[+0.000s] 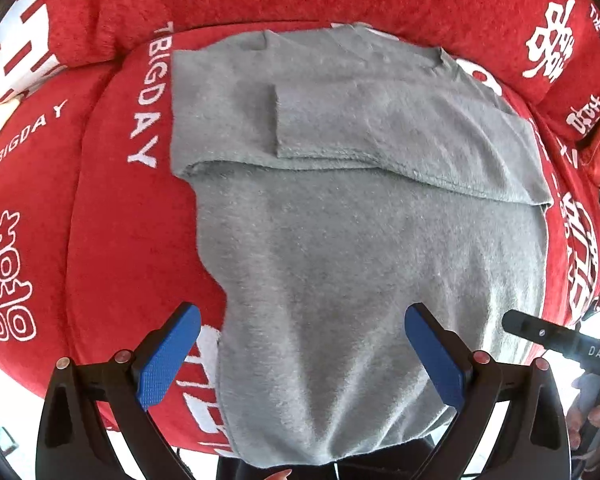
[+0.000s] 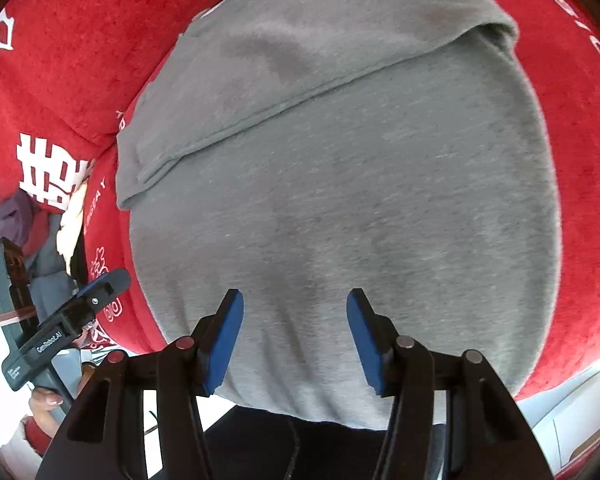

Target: Fold small clothes

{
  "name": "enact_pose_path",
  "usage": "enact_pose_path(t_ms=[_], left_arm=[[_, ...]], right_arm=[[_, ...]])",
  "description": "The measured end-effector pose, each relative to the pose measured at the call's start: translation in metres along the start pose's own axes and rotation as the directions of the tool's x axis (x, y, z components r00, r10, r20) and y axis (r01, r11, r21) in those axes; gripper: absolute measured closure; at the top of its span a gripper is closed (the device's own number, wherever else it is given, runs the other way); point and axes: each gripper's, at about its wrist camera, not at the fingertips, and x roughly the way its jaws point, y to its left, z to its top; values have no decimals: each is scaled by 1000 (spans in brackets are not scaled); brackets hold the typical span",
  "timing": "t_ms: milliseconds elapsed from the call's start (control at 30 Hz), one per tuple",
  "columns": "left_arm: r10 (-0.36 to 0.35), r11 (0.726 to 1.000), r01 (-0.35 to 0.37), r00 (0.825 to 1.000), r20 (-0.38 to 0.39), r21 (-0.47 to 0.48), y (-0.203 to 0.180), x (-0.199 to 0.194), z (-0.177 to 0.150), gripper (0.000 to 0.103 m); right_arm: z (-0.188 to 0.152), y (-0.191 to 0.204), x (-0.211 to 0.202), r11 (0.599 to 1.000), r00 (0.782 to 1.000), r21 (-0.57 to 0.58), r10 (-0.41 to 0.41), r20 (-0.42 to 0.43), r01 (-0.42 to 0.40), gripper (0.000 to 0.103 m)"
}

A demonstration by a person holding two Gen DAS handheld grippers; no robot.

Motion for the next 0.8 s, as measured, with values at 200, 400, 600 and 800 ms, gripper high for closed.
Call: enact_pose_path(t_ms=[200, 400, 600, 800], left_arm=[[7, 1000, -6, 1000, -18, 10, -6, 6, 2, 1], [6, 1000, -6, 1000, -18, 8, -9, 7, 5, 1], [2, 1000, -3, 1000, -28, -12, -13, 13, 4, 1], [4, 1000, -5, 1000, -19, -11, -16, 16, 2, 1]], right_arm=[[4, -14, -8, 1000, 1000, 10, 17, 14, -17, 45], [8, -30, -17, 1000, 999, 16, 12, 37, -13, 45], [20, -50, -31, 999, 997, 36, -8, 72, 5, 45], [43, -79, -51, 996, 991, 84, 6, 135, -18, 45]])
